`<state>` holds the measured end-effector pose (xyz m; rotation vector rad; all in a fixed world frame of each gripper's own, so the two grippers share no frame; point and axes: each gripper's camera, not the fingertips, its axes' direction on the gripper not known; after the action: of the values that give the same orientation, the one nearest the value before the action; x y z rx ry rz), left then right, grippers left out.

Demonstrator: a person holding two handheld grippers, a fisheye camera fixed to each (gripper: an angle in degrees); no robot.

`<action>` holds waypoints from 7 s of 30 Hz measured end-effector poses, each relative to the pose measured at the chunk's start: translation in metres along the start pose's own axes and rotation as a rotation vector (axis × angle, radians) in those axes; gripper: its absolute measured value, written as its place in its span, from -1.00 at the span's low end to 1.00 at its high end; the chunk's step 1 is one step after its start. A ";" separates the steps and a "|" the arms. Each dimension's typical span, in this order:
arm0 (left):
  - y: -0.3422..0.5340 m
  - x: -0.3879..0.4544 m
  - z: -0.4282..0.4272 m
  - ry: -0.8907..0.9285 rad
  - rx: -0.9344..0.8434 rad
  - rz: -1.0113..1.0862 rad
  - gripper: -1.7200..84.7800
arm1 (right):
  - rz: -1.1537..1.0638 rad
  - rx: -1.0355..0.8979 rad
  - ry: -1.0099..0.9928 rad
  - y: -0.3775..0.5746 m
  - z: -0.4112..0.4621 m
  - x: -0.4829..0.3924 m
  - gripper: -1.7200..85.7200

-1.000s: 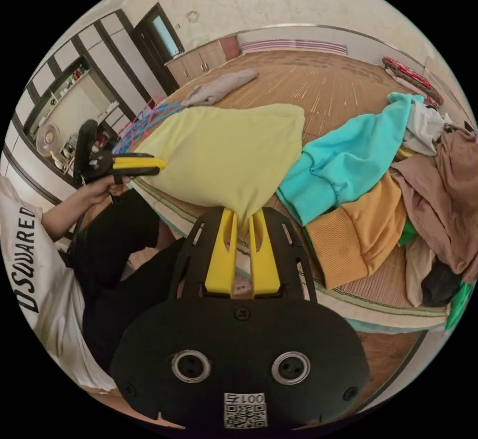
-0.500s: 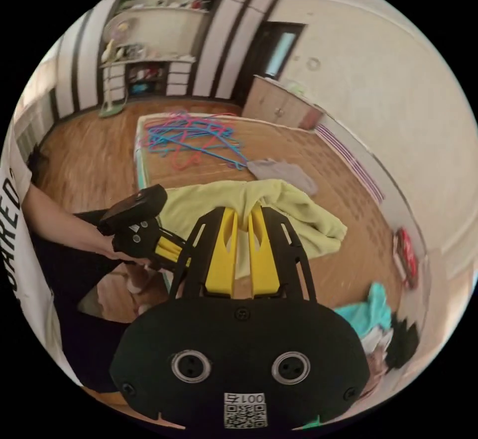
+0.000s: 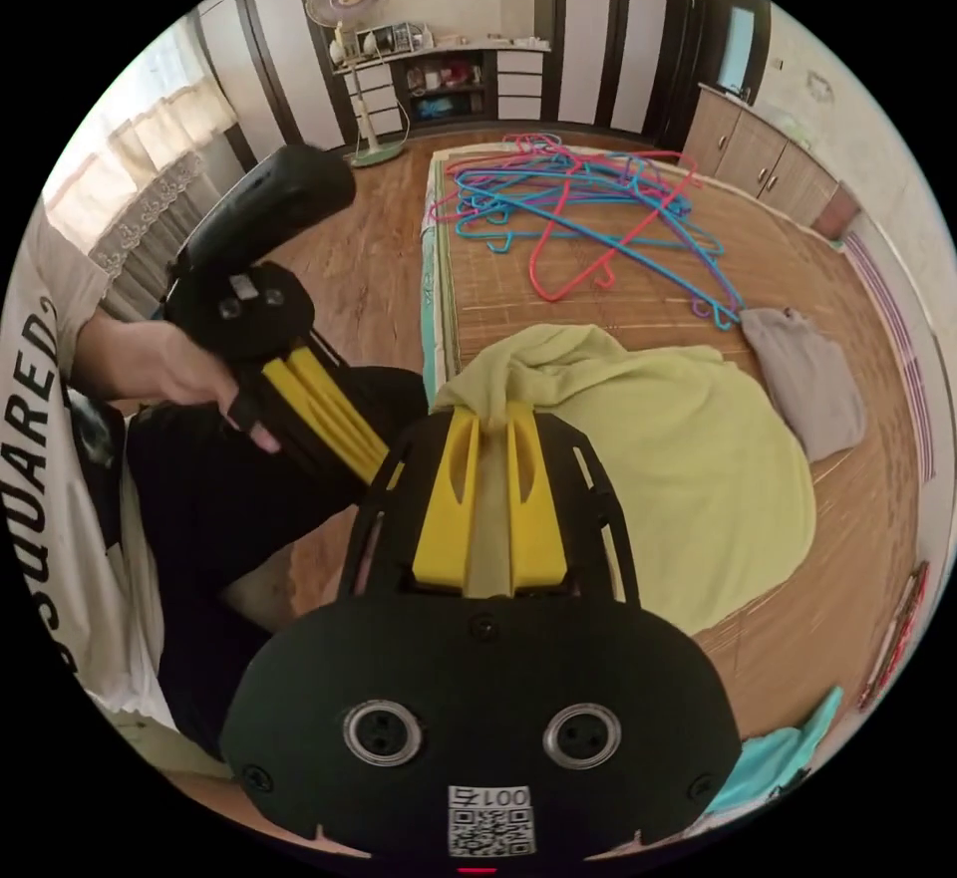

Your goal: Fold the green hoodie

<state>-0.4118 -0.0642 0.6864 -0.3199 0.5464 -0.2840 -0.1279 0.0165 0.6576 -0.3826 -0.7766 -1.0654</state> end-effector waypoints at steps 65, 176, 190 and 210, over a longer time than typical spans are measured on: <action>-0.067 0.089 0.242 -0.971 0.157 0.483 -0.98 | 0.448 0.186 0.577 0.041 0.032 0.010 -0.95; 0.068 0.056 0.302 -1.077 -0.080 0.919 -0.85 | 0.844 0.373 -0.416 0.178 -0.123 0.029 -0.93; 0.090 0.099 0.297 -1.108 -0.055 0.891 -0.84 | 0.587 0.019 0.290 0.057 -0.107 -0.057 -0.65; 0.113 0.133 0.308 -1.118 -0.009 0.804 -0.83 | 0.695 0.088 0.332 0.011 -0.087 -0.059 -0.70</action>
<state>-0.1140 0.0610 0.8319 -0.2002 -0.4517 0.6658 -0.1004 0.0039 0.5561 -0.3508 -0.3418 -0.4202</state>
